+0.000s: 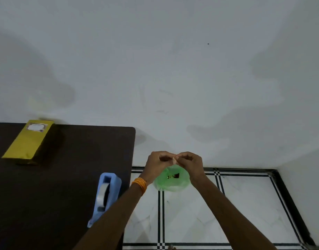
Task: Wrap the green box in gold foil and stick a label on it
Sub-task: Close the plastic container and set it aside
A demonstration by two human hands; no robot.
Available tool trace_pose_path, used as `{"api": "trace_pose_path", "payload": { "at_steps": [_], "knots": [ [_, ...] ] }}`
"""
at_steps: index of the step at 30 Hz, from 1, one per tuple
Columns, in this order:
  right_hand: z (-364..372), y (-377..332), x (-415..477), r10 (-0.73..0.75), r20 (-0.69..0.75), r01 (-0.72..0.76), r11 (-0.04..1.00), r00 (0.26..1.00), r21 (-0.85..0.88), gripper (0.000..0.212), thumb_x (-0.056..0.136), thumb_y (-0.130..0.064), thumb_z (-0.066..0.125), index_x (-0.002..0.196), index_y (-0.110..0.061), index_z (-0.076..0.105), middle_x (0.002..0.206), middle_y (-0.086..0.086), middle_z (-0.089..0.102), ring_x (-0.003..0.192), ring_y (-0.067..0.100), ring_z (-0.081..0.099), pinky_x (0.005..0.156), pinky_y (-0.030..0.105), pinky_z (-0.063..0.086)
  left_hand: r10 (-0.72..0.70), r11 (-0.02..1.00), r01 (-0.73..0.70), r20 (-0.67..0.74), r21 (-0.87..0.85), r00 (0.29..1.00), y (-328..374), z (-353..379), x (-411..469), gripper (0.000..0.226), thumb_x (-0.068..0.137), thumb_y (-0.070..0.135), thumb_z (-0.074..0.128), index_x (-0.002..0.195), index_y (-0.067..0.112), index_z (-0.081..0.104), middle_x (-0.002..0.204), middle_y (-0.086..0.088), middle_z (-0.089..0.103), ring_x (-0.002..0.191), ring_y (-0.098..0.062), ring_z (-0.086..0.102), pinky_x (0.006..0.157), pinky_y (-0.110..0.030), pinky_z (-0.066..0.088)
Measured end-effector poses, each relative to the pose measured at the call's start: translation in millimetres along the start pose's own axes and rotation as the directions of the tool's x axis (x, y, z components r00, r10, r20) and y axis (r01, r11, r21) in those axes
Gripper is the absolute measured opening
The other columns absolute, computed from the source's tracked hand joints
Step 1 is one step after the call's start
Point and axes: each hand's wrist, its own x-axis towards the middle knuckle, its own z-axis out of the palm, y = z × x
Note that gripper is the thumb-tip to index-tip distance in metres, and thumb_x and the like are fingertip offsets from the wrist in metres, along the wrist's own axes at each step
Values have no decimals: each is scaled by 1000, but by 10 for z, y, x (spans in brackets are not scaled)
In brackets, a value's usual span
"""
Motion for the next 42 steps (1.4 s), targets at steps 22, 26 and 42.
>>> {"api": "trace_pose_path", "payload": {
  "at_steps": [22, 26, 42],
  "knots": [
    [-747, 2085, 1924, 96, -228, -175, 917, 969, -357, 15, 76, 2, 74, 77, -14, 73, 74, -1, 73, 73, 13, 70, 73, 28, 57, -134, 881, 133, -31, 454, 991, -2643, 862, 1476, 35, 87, 17, 71, 121, 12, 65, 118, -3, 68, 110, -15, 61, 96, -32, 51],
    [-880, 3076, 2497, 31, -243, -148, 866, 969, -478, 16, 76, -2, 70, 79, -18, 69, 76, -6, 70, 69, 10, 66, 63, 24, 53, -112, 705, 63, 24, 706, 993, -3680, 798, 1745, 62, 90, 31, 68, 143, 8, 47, 146, -12, 49, 139, -28, 41, 115, -39, 35],
    [-1221, 5438, 3782, -113, -21, 60, 666, 993, -744, 16, 78, -2, 69, 88, -14, 63, 90, 5, 65, 78, 19, 65, 71, 46, 58, -87, 417, -67, 113, 906, 990, -5960, 1070, 2299, 75, 81, 38, 73, 140, 0, 46, 143, -25, 48, 137, -41, 41, 109, -58, 36]
  ]
}}
